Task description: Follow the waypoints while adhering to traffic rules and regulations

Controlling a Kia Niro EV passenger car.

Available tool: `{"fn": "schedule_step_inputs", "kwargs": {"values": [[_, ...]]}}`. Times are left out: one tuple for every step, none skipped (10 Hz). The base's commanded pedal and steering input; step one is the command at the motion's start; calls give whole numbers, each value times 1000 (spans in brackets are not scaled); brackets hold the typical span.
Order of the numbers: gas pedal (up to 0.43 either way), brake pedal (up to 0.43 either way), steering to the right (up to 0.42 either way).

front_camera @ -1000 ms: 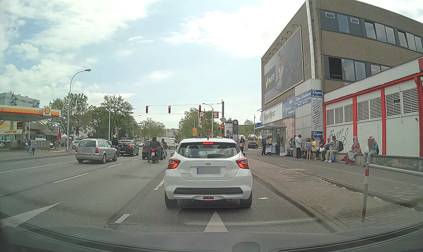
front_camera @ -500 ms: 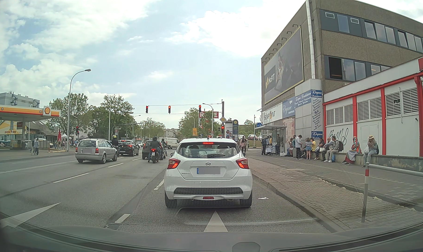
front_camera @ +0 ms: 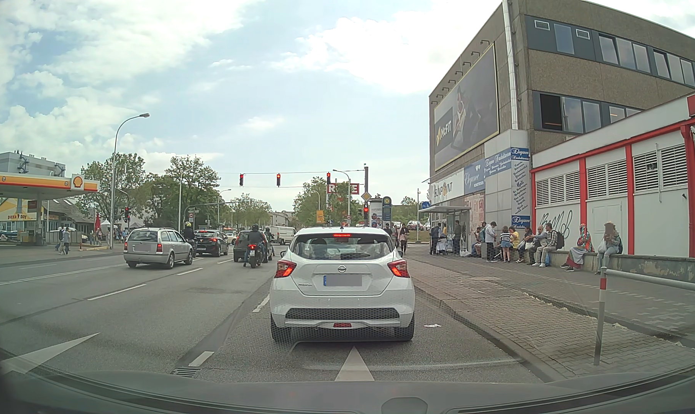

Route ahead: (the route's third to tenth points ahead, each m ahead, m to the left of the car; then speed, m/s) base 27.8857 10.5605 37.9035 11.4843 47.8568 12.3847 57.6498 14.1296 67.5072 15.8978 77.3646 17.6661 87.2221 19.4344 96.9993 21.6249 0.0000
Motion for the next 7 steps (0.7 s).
{"fn": "schedule_step_inputs", "kwargs": {"values": [[0,305,-83],[0,311,-83],[0,311,-83],[0,317,-83],[0,317,-83],[0,311,-83],[0,311,-83]]}}
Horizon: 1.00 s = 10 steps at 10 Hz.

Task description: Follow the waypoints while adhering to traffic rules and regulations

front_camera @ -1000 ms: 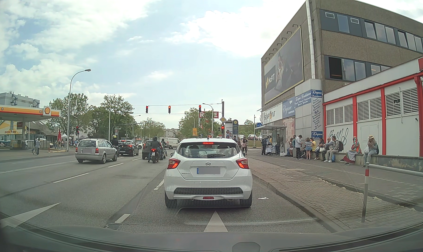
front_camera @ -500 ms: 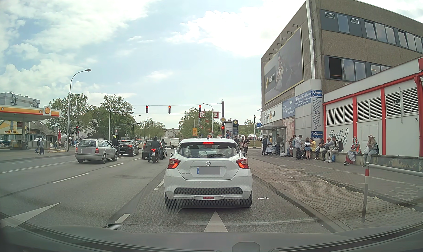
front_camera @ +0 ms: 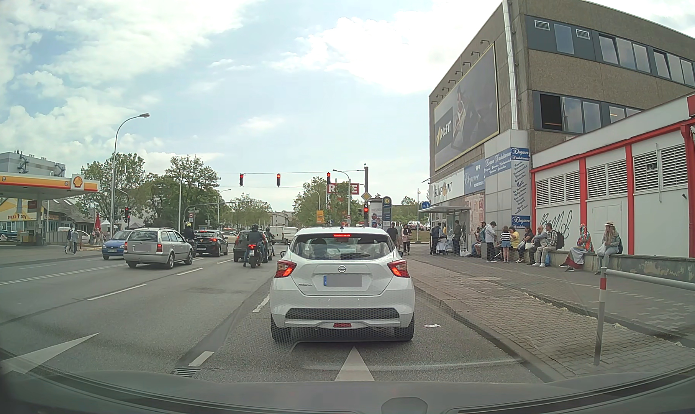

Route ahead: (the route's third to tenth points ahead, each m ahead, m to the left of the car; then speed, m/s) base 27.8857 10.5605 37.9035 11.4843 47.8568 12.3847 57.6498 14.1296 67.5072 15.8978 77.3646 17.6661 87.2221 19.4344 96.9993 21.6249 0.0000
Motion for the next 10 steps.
{"fn": "schedule_step_inputs", "kwargs": {"values": [[0,311,-83],[0,311,-83],[0,311,-83],[0,311,-83],[0,311,-83],[0,311,-83],[0,311,-83],[0,311,-83],[0,311,-83],[0,311,-83]]}}
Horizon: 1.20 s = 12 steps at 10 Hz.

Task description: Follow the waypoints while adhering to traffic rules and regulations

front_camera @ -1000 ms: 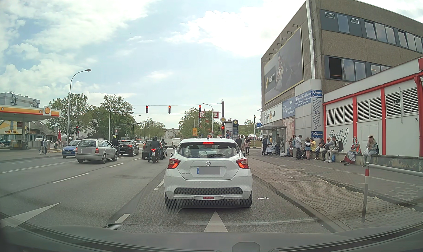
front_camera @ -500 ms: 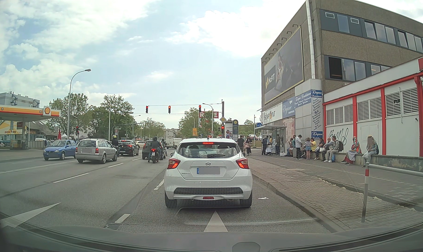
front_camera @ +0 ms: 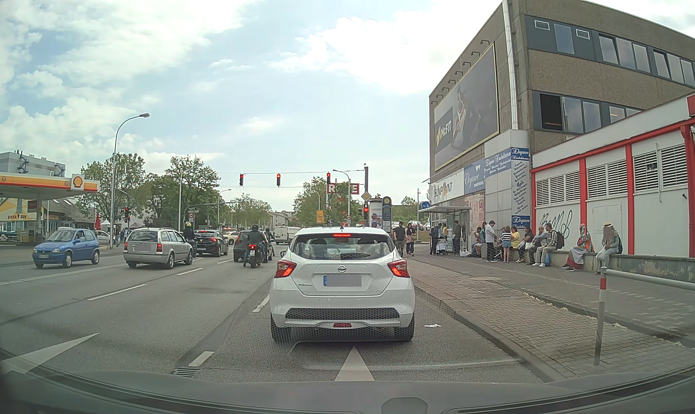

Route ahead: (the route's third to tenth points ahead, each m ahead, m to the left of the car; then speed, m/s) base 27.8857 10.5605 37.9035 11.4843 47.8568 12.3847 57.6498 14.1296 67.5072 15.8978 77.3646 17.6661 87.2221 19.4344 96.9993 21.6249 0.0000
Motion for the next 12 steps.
{"fn": "schedule_step_inputs", "kwargs": {"values": [[0,311,-83],[0,311,-83],[0,311,-83],[0,311,-83],[0,311,-83],[0,311,-83],[0,311,-83],[0,311,-83],[0,311,-83],[0,311,-83],[0,311,-82],[0,311,-82]]}}
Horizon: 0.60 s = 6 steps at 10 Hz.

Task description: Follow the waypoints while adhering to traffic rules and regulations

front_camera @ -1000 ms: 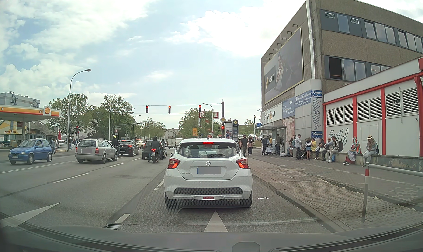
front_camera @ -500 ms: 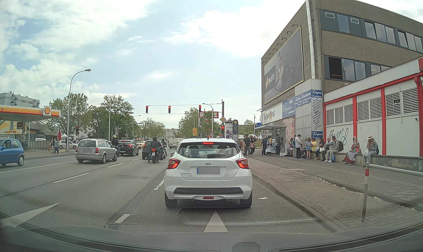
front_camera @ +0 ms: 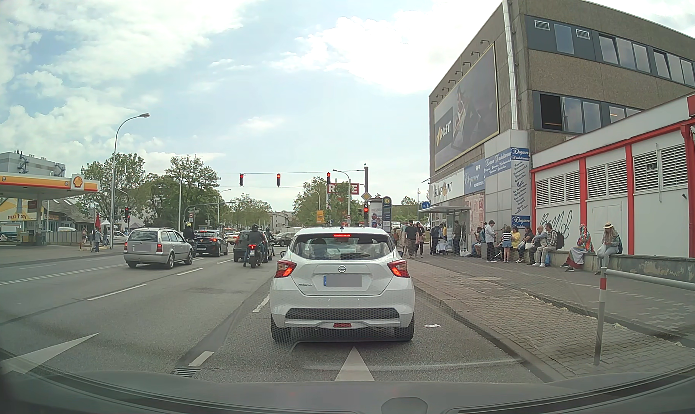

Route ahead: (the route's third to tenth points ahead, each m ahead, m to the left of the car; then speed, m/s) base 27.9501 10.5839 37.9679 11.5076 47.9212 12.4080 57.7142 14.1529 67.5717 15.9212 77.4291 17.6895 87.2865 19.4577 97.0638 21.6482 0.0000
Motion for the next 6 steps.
{"fn": "schedule_step_inputs", "kwargs": {"values": [[0,311,-82],[0,311,-82],[0,311,-82],[0,311,-82],[0,311,-82],[0,311,-82]]}}
